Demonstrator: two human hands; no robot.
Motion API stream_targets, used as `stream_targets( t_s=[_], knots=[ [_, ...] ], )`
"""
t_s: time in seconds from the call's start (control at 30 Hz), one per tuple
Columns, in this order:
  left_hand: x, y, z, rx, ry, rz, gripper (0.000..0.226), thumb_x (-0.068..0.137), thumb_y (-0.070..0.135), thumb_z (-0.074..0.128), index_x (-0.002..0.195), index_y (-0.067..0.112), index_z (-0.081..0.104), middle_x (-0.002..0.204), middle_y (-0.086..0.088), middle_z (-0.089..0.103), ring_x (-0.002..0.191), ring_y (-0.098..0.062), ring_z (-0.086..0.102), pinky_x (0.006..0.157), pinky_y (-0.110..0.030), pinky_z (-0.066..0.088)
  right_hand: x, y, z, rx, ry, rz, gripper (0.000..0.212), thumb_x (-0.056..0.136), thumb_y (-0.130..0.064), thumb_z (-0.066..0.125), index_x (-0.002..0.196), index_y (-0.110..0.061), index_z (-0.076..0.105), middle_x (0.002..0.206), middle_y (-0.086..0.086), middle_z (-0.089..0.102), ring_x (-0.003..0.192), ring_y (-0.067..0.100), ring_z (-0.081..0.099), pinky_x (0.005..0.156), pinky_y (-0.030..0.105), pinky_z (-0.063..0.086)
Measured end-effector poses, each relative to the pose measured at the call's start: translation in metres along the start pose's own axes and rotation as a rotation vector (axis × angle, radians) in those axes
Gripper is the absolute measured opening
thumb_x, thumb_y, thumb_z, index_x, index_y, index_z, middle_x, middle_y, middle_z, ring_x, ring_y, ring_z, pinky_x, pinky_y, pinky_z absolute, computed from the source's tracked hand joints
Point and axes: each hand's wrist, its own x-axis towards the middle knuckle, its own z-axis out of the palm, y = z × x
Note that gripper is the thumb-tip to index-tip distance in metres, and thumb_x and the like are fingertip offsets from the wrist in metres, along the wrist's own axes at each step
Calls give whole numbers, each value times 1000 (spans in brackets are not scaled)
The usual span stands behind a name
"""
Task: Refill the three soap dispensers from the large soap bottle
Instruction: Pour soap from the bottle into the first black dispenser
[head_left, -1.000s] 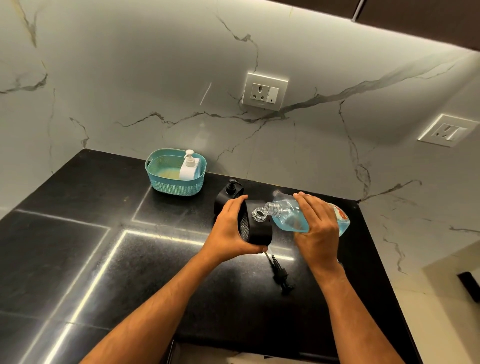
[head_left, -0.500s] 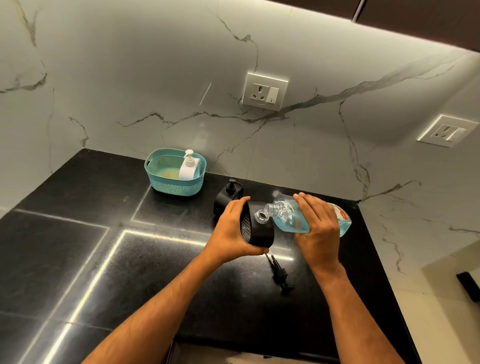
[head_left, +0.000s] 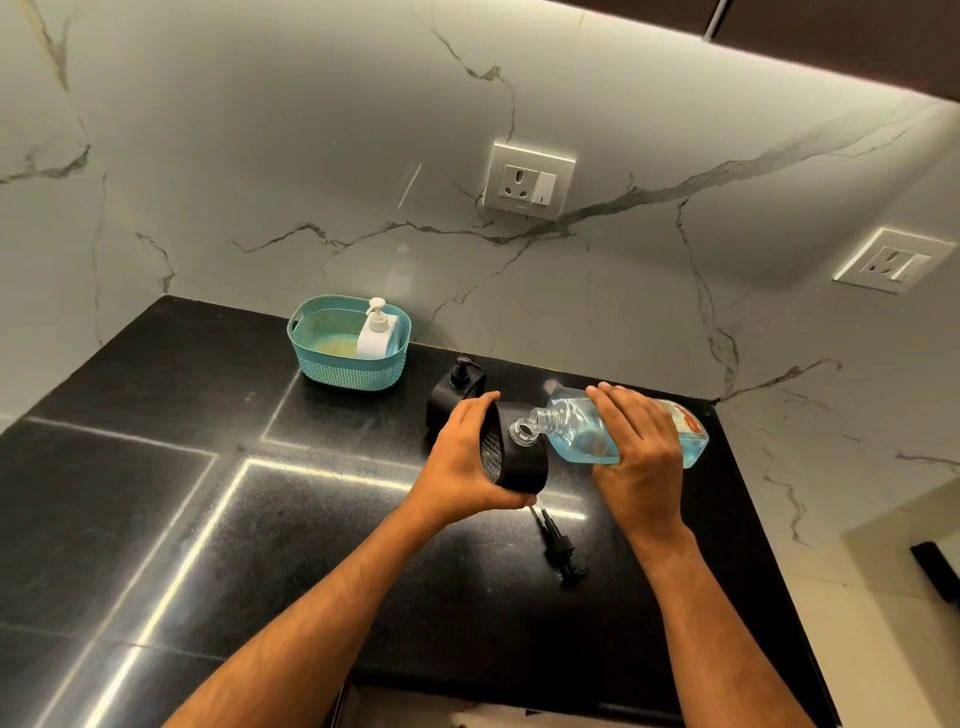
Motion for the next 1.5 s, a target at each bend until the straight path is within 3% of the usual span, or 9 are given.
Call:
stream_targets(
  t_s=[0.87,1.5],
  knots=[
    [0,-1,2,10,0,-8,129,52,50,99,158,18,32,148,6,43,135,-12,46,119,-38,42,4,2,-1,-44,-8,-22,80,67,-14,94,140,-9,61,140,11,63,133,31,56,110,53,46],
    [3,-5,2,6,-7,-13,130,53,48,100,159,18,31,150,6,42,136,-10,43,117,-27,36,6,3,1,-47,-10,-32,79,66,-12,94,139,-8,62,138,11,64,131,31,58,112,49,45]
  ],
)
